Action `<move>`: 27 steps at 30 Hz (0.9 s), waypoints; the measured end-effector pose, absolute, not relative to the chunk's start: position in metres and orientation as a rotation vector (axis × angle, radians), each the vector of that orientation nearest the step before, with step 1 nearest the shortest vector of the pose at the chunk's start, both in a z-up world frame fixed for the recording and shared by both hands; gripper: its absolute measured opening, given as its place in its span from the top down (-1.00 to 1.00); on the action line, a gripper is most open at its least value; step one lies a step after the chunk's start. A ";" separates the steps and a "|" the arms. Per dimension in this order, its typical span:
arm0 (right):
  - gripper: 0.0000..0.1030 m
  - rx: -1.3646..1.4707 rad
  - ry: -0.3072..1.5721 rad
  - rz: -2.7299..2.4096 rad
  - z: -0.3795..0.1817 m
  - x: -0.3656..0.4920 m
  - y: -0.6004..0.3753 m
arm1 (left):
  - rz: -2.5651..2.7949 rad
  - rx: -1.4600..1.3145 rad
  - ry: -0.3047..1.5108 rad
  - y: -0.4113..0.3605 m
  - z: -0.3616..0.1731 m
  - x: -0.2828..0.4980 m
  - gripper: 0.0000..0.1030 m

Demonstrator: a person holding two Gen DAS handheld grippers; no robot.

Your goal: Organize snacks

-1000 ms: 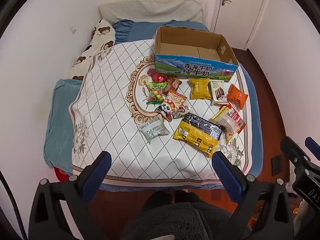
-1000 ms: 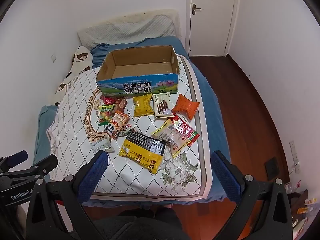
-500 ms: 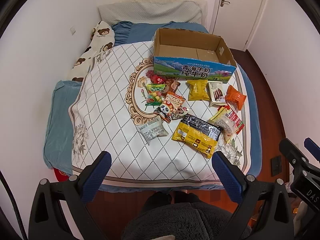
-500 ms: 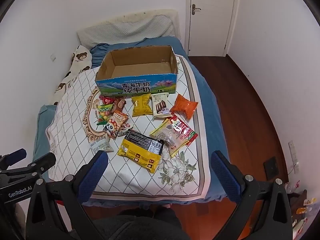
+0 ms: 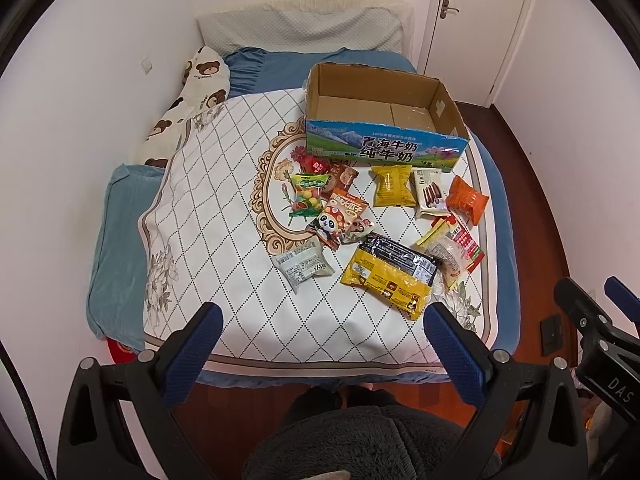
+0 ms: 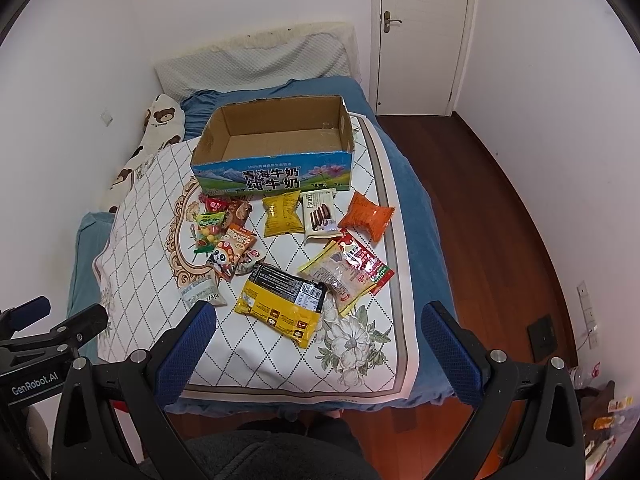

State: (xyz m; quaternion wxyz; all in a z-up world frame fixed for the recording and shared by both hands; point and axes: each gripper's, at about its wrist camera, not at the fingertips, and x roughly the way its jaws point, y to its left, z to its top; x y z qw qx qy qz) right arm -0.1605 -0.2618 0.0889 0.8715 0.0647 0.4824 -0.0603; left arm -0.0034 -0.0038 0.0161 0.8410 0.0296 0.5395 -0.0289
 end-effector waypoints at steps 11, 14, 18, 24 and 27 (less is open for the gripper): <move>-1.00 0.131 1.007 -0.114 0.090 -0.163 -0.260 | -0.060 0.057 1.140 -0.005 0.015 -0.009 -1.00; -1.00 0.128 1.008 -0.108 0.091 -0.164 -0.259 | -0.061 0.056 1.141 -0.005 0.015 -0.009 -1.00; -1.00 0.129 1.008 -0.103 0.091 -0.166 -0.259 | -0.064 0.055 1.141 -0.005 0.015 -0.011 -1.00; -1.00 0.130 1.002 -0.105 0.092 -0.168 -0.258 | -0.063 0.056 1.142 -0.006 0.015 -0.010 -1.00; -1.00 0.132 1.002 -0.103 0.093 -0.168 -0.259 | -0.062 0.057 1.142 -0.006 0.016 -0.011 -1.00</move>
